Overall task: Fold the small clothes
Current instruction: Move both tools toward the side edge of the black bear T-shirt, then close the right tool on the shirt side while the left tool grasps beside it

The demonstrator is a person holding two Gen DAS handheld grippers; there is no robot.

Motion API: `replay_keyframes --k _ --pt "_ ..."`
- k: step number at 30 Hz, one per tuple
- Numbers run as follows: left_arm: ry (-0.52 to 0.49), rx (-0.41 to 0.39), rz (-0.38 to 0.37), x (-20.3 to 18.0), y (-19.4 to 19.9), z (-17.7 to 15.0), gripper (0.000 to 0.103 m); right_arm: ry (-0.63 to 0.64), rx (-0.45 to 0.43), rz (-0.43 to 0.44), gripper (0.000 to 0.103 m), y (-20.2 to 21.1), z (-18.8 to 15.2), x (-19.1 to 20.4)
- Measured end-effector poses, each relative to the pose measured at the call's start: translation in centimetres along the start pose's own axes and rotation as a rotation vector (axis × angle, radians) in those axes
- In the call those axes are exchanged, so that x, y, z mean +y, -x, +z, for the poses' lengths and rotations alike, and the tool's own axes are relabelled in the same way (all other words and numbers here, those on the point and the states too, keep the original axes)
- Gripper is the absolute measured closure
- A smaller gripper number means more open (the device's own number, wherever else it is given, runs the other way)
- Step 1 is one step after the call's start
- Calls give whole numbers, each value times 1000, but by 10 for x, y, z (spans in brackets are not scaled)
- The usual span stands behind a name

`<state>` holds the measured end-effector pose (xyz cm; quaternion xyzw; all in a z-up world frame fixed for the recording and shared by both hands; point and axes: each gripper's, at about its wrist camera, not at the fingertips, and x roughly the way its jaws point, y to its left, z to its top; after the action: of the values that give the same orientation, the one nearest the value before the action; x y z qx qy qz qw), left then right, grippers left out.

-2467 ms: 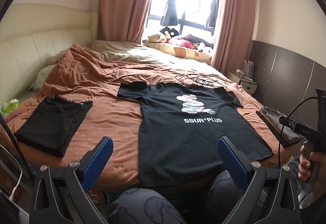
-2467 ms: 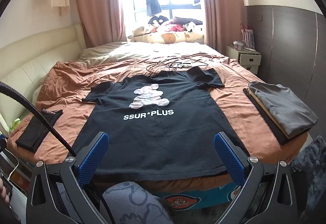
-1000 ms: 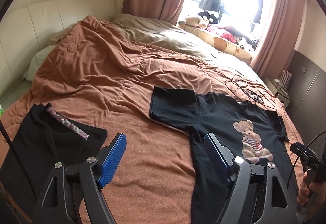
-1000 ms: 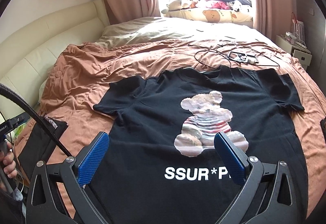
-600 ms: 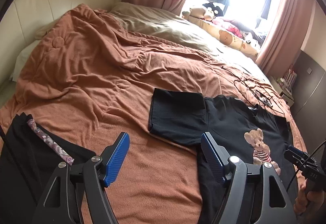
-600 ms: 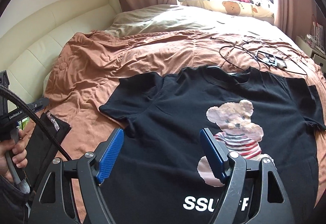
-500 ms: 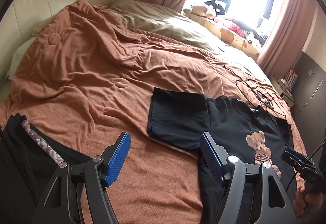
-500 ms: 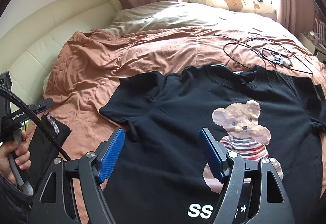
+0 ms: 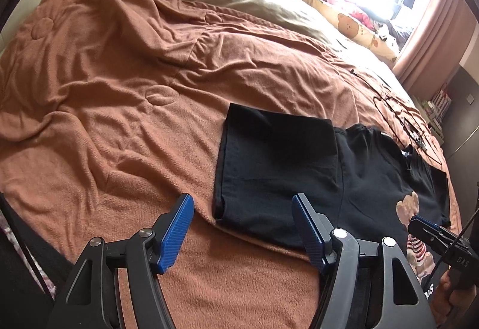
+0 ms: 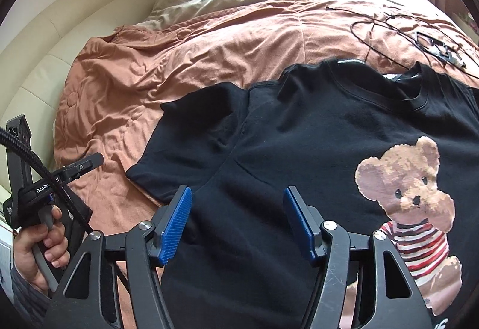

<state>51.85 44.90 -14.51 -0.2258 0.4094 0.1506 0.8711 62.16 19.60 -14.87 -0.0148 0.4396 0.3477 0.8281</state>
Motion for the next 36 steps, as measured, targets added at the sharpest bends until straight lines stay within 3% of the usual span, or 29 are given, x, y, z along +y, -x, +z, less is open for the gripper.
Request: replay_keyframes --k 3,5,12,16,17,18,20,21,25,33,36 --pt "1 21 3 2 -21 2 34 -5 17 4 45 -24 5 -1" --pt "2 35 14 3 -34 3 34 -16 35 22 53 -41 8 -4" --pt "29 95 26 11 -72 2 34 -95 87 83 66 -88 15 -13" --pt "41 88 16 10 -80 1 34 -148 111 121 88 -102 14 -20" --pt "53 78 -3 11 -79 1 40 -158 116 129 92 -106 14 -21" --pt "69 73 -24 11 -80 1 57 -166 123 136 93 -110 14 -22" --pt "86 78 -8 12 -80 1 72 -186 136 145 96 -116 14 -23" --pt "89 74 -6 13 -79 2 87 -193 140 150 97 -117 14 -23" --pt "137 64 -84 19 -68 3 93 -207 147 172 97 -121 16 -19" --pt "90 10 -154 -10 -26 17 94 -230 173 181 97 -133 15 -11" --pt "72 -4 -182 -28 -13 24 94 -166 175 152 96 -122 20 -4"
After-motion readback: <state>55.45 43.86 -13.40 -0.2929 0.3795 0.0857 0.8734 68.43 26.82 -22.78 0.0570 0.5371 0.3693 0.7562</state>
